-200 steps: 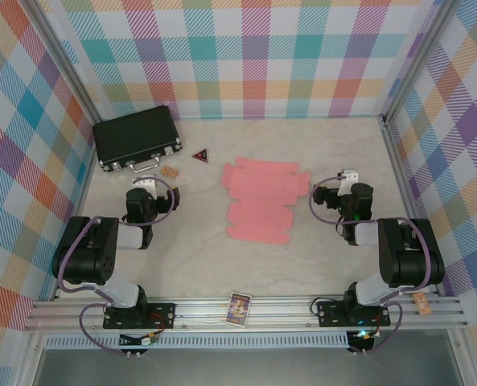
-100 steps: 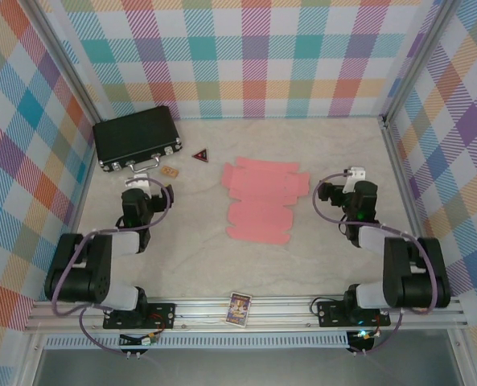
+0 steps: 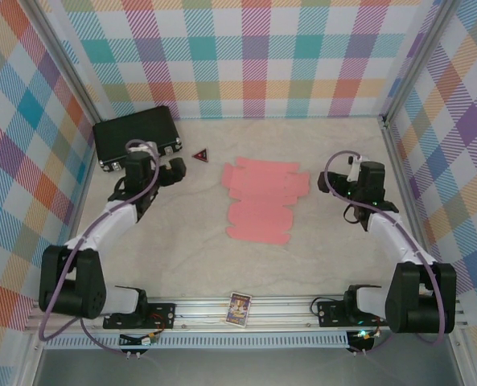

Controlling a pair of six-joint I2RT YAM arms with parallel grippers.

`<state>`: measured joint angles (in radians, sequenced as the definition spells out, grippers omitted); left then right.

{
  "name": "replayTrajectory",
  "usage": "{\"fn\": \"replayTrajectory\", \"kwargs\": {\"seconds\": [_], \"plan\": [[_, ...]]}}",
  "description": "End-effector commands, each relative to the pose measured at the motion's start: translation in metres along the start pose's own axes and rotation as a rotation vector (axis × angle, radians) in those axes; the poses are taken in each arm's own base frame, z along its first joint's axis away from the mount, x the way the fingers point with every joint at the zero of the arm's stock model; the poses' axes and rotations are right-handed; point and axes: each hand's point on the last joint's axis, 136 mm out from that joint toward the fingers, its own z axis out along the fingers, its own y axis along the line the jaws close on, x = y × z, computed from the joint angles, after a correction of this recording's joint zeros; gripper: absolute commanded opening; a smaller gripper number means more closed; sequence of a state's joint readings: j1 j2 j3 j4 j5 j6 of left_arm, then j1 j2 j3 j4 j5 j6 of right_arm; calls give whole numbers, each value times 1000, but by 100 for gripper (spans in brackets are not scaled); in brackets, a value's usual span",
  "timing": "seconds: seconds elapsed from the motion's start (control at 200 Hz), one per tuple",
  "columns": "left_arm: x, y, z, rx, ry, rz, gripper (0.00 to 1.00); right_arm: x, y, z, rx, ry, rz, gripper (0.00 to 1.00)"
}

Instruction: Fold the paper box

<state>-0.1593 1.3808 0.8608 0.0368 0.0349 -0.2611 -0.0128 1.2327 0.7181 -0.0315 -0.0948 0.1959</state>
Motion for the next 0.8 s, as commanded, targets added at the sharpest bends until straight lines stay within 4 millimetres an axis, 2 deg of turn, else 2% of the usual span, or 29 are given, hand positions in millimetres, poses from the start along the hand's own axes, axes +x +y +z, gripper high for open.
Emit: {"fn": "replayTrajectory", "kwargs": {"seconds": [0.0, 0.105, 0.185, 0.275, 0.34, 0.455, 0.55, 0.575, 0.75, 0.795], "plan": [[33, -31, 12, 72, 198, 0, 100, 12, 25, 4, -131, 129, 76, 99], [41, -58, 29, 122, 273, 54, 100, 15, 38, 14, -210, 201, 100, 99], [44, -78, 41, 169, 317, 80, 95, 15, 46, 24, -263, 250, 125, 99], [45, -94, 56, 191, 346, 96, 91, 14, 47, 38, -262, 281, 155, 100], [43, -105, 66, 215, 352, 105, 90, 8, 49, 46, -274, 287, 162, 96], [38, -118, 90, 241, 367, 110, 85, 0, 50, 66, -264, 316, 165, 88], [27, -126, 111, 244, 358, 112, 79, -7, 54, 82, -277, 351, 171, 77], [32, -125, 116, 232, 387, 109, 77, -8, 55, 86, -281, 359, 169, 77], [30, -137, 152, 245, 437, 96, 68, -14, 61, 111, -259, 406, 146, 70], [29, -141, 160, 247, 449, 87, 66, -14, 61, 118, -249, 421, 151, 65]]}}
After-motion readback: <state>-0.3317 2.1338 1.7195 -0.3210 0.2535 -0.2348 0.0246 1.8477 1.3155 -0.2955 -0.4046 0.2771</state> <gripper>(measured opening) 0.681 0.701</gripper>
